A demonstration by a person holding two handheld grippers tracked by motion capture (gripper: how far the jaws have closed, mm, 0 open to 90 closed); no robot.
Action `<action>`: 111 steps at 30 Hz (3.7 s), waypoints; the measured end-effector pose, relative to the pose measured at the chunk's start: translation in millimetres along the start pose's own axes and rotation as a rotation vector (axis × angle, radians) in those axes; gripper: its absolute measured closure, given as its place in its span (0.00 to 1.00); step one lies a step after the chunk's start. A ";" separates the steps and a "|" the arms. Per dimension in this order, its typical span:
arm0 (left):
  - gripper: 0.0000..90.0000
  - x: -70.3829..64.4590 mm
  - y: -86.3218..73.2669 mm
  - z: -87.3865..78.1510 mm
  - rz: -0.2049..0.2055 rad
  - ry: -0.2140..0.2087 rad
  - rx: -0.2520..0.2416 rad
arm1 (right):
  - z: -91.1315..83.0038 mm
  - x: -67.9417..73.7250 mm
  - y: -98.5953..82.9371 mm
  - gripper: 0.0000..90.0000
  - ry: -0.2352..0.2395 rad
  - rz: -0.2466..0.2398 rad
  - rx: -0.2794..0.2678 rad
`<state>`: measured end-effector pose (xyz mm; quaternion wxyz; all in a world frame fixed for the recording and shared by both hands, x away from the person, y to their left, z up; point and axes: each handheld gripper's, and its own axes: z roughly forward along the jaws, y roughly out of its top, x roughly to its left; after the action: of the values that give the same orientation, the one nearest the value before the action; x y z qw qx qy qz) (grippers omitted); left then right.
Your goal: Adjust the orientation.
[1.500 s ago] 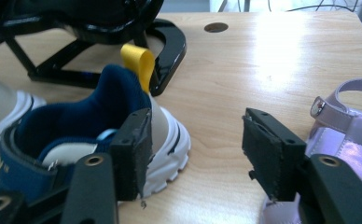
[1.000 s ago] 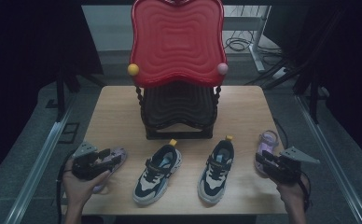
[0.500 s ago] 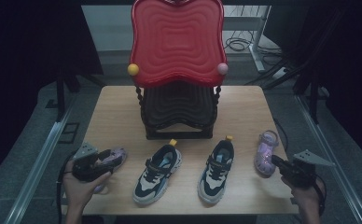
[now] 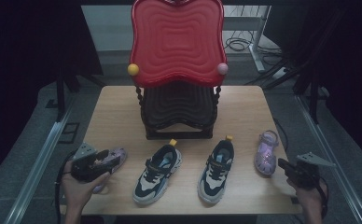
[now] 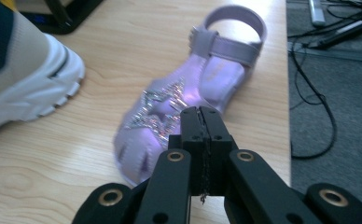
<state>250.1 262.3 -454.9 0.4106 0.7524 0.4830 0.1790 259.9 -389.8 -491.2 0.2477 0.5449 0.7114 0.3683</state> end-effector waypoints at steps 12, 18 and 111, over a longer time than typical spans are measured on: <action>0.48 4.8 -2.7 -0.4 -0.020 -0.017 0.005 | 11.6 -3.5 -6.9 0.99 -0.068 -0.027 0.076; 0.47 4.4 -3.1 0.2 -0.021 -0.019 0.011 | 19.5 -0.3 -10.2 0.99 -0.096 -0.056 0.132; 0.46 12.9 -11.5 3.2 -0.056 -0.017 0.062 | 76.2 84.7 28.8 0.99 -0.081 -0.177 0.161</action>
<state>251.6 274.4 -467.6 0.3961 0.7523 0.5058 0.1459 310.5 -285.5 -510.3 0.2631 0.5127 0.7733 0.2644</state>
